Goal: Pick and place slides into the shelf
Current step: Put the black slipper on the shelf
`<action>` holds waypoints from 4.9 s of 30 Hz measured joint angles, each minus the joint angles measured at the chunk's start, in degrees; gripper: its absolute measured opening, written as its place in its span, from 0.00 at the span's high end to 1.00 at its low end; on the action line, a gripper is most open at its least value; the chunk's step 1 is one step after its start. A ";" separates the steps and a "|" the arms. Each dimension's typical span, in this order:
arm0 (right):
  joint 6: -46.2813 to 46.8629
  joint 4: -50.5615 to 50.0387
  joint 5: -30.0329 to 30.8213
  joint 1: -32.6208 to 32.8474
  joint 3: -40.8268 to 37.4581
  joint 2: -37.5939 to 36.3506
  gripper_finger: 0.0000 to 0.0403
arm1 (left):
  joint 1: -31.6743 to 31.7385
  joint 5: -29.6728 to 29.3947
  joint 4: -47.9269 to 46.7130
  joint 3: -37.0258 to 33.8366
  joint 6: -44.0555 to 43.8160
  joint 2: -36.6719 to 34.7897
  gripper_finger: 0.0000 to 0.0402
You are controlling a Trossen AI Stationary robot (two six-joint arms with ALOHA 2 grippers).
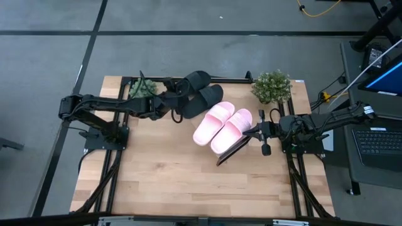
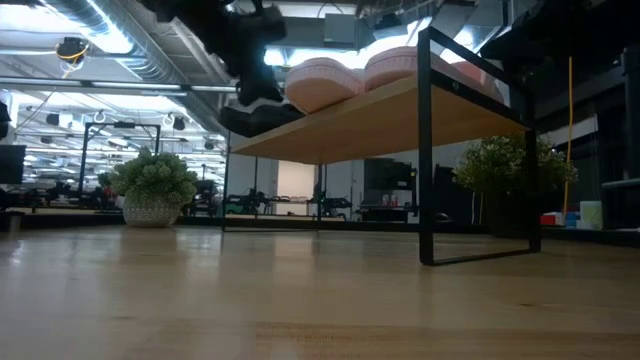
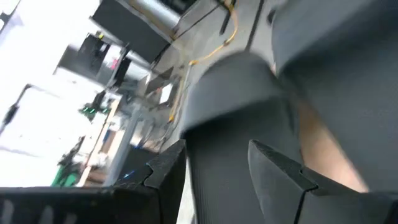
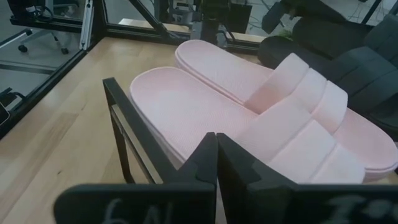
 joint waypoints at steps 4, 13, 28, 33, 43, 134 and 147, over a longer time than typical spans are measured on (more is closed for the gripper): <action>0.00 0.70 0.06 -0.01 0.00 0.02 0.99 | 1.81 4.51 -4.61 4.09 -0.31 0.00 0.59; -0.02 0.65 0.04 0.00 0.00 0.04 0.99 | 7.89 17.65 -19.20 11.26 -6.21 0.02 0.59; 0.02 0.62 0.04 -0.01 0.00 0.02 0.99 | 14.15 25.79 -19.37 11.48 -4.72 0.19 0.59; 0.00 0.65 0.04 -0.01 0.00 0.02 0.99 | 14.88 27.03 -18.66 11.52 -4.70 0.61 0.59; 0.02 1.06 0.02 -0.01 0.00 0.01 0.99 | 15.96 29.43 -17.49 11.52 -4.75 1.90 0.59; 1.77 1.02 -0.03 -0.05 -0.04 0.02 0.99 | 17.67 27.68 -21.19 11.61 -12.85 5.09 0.76; 1.77 1.00 -0.03 -0.05 -0.04 0.02 0.99 | 16.54 25.13 -20.76 11.37 -12.45 4.44 0.72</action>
